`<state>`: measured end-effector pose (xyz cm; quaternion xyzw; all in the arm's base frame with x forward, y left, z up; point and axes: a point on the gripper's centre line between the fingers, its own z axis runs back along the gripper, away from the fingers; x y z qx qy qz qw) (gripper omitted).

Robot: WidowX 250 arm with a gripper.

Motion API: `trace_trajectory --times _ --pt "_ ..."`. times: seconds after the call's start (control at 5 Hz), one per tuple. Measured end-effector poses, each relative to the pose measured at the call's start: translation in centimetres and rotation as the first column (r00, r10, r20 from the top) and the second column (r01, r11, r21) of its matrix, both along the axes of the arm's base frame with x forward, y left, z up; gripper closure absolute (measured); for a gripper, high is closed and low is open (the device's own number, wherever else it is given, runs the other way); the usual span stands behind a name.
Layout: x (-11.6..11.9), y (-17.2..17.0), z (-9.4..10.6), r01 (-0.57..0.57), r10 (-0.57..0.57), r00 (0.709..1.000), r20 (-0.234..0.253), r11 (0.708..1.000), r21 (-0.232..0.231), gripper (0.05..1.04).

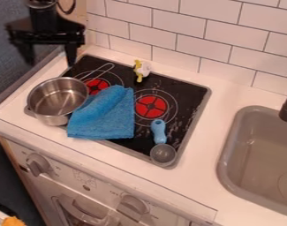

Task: Take the silver pot and put it on the upper right corner of the hob

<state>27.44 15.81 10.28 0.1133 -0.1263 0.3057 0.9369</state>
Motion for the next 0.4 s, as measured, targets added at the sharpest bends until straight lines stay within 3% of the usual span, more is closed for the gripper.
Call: trace_trajectory --times 0.4 --pt "-2.7 0.7 -2.0 0.048 -0.048 0.995 -0.09 0.999 -0.008 0.083"
